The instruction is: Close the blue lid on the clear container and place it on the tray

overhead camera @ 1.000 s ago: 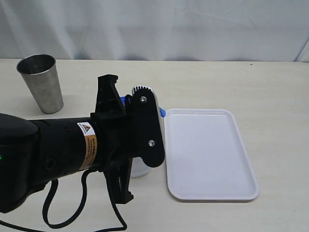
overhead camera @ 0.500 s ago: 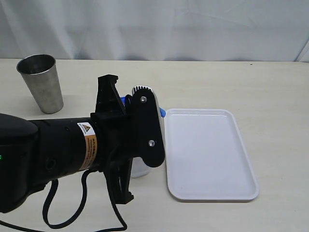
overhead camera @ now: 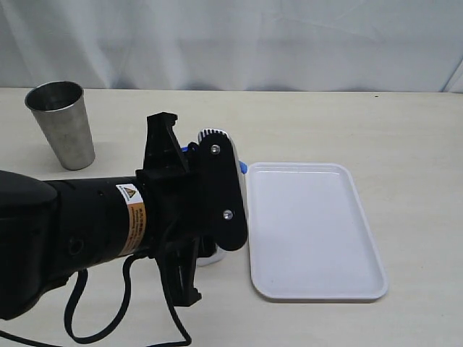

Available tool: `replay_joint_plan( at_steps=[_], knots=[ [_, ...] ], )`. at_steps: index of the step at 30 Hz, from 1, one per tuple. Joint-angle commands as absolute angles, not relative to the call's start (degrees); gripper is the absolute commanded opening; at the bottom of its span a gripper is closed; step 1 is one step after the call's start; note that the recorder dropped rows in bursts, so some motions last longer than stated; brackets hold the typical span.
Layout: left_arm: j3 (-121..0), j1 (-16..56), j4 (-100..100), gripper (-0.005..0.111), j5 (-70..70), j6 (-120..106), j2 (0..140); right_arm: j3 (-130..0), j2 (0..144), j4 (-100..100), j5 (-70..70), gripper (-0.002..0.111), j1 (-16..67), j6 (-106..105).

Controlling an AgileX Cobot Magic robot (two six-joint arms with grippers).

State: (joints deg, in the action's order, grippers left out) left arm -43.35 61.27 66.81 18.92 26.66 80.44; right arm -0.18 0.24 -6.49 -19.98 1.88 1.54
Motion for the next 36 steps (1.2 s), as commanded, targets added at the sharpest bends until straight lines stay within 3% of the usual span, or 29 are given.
replay_joint_plan(
  at_steps=[1, 19, 22, 27, 36],
  knots=[
    [-43.02, 61.38, 63.67, 0.053, 18.88, 27.29, 79.62, 0.00, 0.00, -6.44, -19.83, 0.005, 1.49, 1.26],
    [-43.02, 61.38, 60.37, 0.051, 19.25, 27.70, 71.78, 0.00, 0.00, -6.44, -19.83, 0.005, 1.49, 1.26],
    [-43.02, 61.38, 60.85, 0.036, 22.91, 28.62, 71.25, 0.00, 0.00, -6.44, -19.83, 0.005, 1.49, 1.26],
    [-43.12, 59.15, 62.22, -0.001, 26.78, 32.37, 71.25, 0.00, 0.00, -6.44, -19.83, 0.005, 1.49, 1.26],
    [-42.62, 42.92, 63.28, 0.000, 19.80, 45.93, 71.25, 0.00, 0.00, -6.44, -19.83, 0.005, 1.49, 1.26]
  ],
)
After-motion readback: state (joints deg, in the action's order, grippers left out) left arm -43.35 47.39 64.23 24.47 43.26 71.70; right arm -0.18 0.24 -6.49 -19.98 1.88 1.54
